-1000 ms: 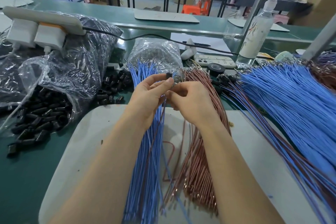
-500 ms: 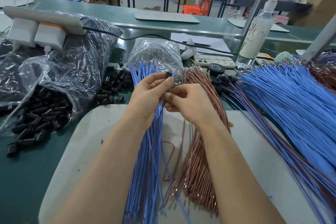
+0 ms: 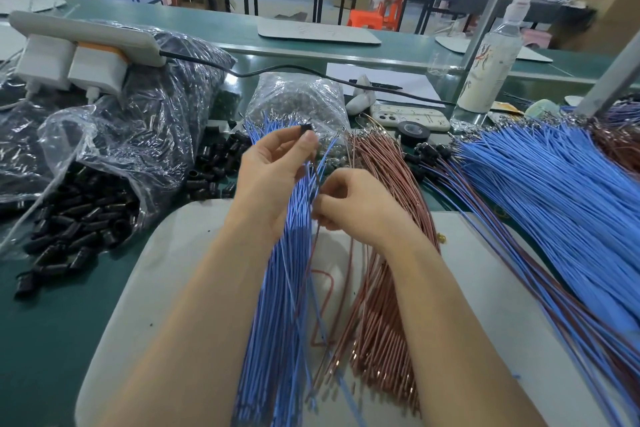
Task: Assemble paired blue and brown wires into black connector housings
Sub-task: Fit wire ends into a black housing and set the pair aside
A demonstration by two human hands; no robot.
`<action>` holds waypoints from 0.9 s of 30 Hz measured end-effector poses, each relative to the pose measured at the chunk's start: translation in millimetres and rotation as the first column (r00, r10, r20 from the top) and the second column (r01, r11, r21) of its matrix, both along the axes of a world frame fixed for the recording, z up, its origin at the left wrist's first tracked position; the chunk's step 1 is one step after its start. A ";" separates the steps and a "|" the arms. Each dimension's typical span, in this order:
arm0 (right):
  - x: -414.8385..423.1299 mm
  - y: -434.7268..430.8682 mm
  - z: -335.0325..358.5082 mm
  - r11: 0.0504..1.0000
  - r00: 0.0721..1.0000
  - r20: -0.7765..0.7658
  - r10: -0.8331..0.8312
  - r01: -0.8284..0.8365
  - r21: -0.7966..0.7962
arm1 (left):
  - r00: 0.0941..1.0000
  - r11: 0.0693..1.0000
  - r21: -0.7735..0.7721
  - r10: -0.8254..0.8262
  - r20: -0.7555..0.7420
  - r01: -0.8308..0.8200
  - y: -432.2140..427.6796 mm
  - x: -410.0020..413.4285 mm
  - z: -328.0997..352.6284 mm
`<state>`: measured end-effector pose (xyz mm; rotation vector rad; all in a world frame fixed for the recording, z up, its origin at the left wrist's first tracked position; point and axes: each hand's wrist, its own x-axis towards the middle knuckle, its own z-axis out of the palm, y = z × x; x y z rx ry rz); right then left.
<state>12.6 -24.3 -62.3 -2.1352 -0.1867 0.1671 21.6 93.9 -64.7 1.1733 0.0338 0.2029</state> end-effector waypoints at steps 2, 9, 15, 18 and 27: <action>-3.8 -6.9 7.2 0.994 0.991 -0.098 0.096 -0.090 0.067 | 0.998 0.998 -0.016 0.057 -0.036 -0.058 6.2 3.5 -0.7; -17.6 -24.8 24.9 0.877 0.845 -0.307 0.438 -0.477 -0.064 | 0.978 0.976 0.141 0.182 -0.100 -0.167 14.5 8.9 -8.3; -9.8 -25.2 18.2 0.937 0.909 -0.304 0.285 -0.331 -0.111 | 0.992 0.959 0.257 0.127 -0.020 -0.118 12.3 7.7 -10.3; 5.3 -28.9 5.5 0.967 0.990 0.105 -0.093 0.115 -0.226 | 0.994 0.933 0.342 0.088 0.069 -0.107 6.8 5.3 -9.0; 32.1 5.5 -26.4 0.809 0.942 0.323 -0.090 0.259 -0.527 | 0.983 0.870 0.491 -0.054 0.177 -0.041 -2.0 0.0 -8.3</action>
